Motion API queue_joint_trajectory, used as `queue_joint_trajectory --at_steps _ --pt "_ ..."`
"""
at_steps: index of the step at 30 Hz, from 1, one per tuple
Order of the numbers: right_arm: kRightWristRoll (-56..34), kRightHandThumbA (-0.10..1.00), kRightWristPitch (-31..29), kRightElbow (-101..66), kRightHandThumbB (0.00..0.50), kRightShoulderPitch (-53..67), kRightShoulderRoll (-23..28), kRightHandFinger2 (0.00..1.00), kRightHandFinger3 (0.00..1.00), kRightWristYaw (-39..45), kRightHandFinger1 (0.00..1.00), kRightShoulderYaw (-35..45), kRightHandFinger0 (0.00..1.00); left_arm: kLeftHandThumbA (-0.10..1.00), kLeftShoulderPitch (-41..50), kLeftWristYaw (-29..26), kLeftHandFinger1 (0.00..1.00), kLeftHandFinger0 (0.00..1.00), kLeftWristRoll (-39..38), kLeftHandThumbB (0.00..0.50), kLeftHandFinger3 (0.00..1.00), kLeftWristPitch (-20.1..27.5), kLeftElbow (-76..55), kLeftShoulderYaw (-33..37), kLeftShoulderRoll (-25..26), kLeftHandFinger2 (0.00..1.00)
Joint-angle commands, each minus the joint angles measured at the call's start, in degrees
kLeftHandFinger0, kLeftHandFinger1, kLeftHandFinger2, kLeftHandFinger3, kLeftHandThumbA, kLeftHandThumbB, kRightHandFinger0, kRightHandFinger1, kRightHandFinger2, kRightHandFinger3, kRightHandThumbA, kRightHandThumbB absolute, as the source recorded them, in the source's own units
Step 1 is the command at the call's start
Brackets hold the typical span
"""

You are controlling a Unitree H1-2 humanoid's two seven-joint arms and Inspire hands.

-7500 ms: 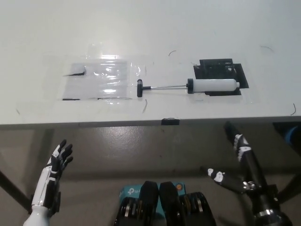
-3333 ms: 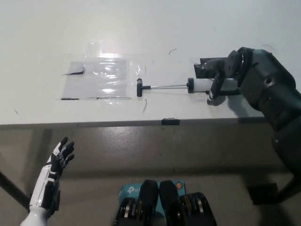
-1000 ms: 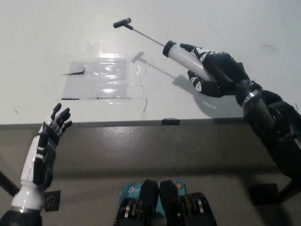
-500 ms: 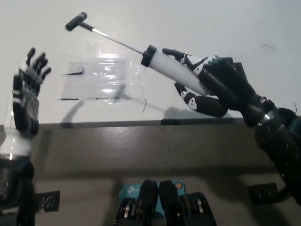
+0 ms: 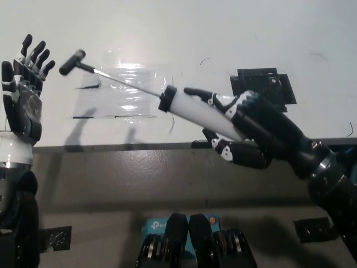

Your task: The robot uses right hand to pick up a small white air pumper and uses its left hand to compress it, and then puts it on the desk

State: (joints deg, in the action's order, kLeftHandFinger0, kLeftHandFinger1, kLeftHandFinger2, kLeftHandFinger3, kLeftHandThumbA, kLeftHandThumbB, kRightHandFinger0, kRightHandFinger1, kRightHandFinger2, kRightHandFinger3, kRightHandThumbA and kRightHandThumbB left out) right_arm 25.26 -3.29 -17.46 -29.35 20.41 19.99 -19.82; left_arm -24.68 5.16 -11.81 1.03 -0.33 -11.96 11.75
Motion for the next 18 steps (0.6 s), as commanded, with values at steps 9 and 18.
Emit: queue_joint_trajectory --at_steps 9,18 --pt "0.9 -0.10 -1.8 -3.4 0.163 1.1 0.5 0.76 0.71 1.8 0.35 0.5 0.00 1.00 -0.5 4.0 1.00 1.00 -1.9 0.302 1.00 -1.9 -9.8 4.3 2.5 1.00" --pt "1.1 -0.10 -2.9 -5.0 0.145 1.4 0.4 0.72 0.69 3.3 0.33 -0.9 0.00 1.00 -0.7 7.2 1.00 1.00 -4.8 0.320 1.00 -4.2 -14.1 6.8 4.2 1.00"
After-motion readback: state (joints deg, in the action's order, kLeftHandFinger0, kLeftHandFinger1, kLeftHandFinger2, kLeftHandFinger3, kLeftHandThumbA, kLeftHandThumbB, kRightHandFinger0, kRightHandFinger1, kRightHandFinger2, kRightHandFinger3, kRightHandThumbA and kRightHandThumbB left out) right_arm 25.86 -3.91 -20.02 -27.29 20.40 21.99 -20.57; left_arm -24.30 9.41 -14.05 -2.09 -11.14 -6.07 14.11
